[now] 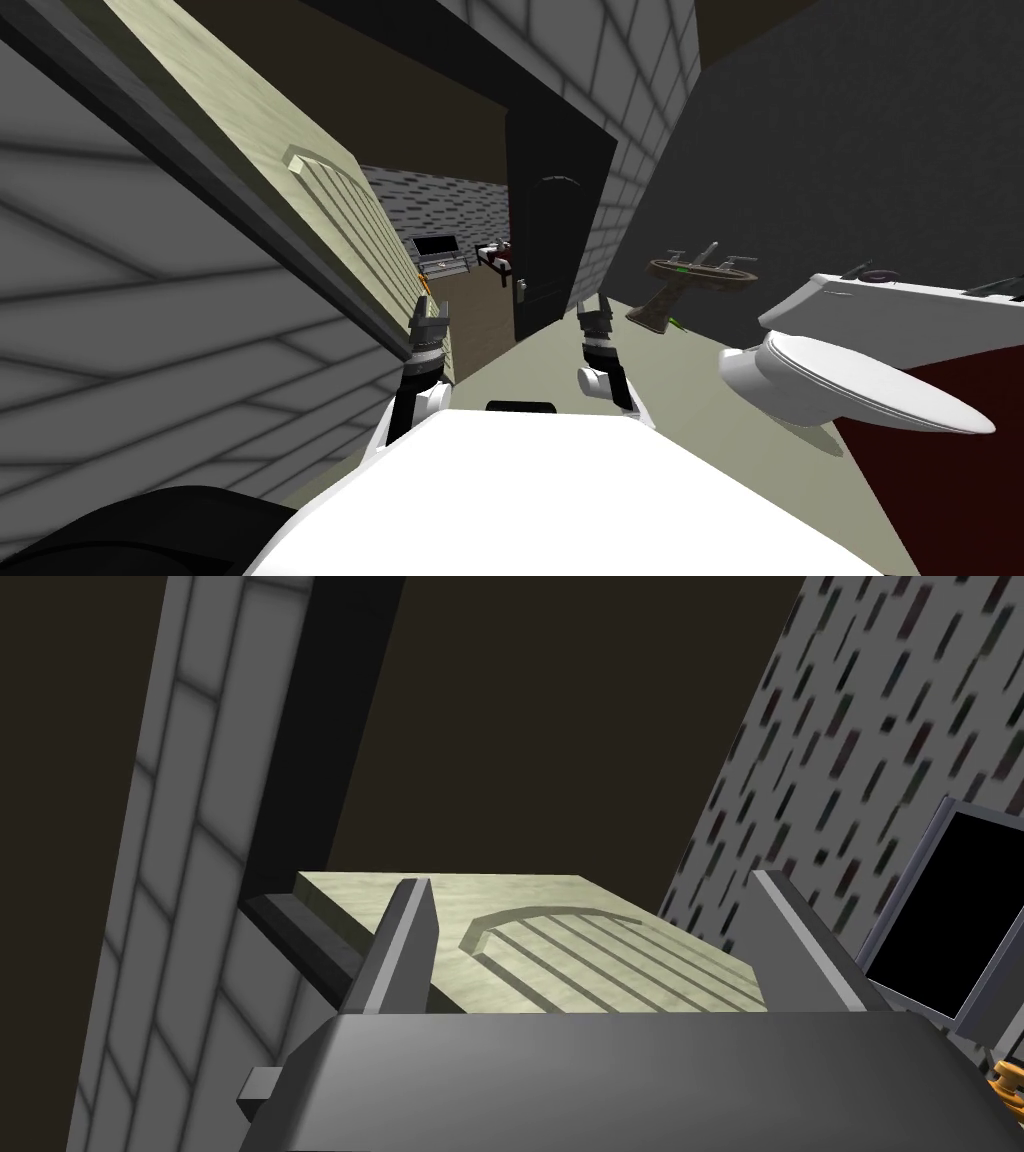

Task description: Push the door open

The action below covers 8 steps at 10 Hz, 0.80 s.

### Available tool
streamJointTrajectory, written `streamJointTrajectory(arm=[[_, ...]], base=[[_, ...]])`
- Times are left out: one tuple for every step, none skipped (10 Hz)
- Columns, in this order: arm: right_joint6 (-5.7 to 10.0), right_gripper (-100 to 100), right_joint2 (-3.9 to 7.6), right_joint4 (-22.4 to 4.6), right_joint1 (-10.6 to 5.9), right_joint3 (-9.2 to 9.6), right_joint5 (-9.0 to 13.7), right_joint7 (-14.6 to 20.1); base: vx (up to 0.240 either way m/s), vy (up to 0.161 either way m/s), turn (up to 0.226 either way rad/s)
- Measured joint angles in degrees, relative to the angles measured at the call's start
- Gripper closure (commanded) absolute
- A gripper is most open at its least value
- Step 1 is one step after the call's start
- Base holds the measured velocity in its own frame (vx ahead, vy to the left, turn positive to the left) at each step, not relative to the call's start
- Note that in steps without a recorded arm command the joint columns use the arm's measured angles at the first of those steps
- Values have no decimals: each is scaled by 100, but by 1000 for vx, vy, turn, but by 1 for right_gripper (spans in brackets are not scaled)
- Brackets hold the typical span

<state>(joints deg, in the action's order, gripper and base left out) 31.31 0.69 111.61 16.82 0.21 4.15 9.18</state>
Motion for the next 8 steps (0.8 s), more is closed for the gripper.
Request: streamJointTrajectory(arm=[[57, -100, 9, -225, -69, 16, -7, 6], [97, -100, 4, -396, -130, 77, -31, -1], [85, -100, -11, -534, -214, 103, -47, -17], [38, -100, 28, -690, -368, 102, -44, -5], [20, -100, 42, -805, -409, 119, -47, 7], [16, -100, 72, -975, -557, 131, -50, 20], [20, -100, 66, -1127, -612, 160, -63, 17], [-17, -100, 28, -1270, -770, 210, -94, -17]], base=[[37, -51, 40], [31, -42, 24], [41, -52, 31], [36, -49, 33], [35, -53, 50], [39, -50, 32], [58, -60, 40], [40, -48, 35]])
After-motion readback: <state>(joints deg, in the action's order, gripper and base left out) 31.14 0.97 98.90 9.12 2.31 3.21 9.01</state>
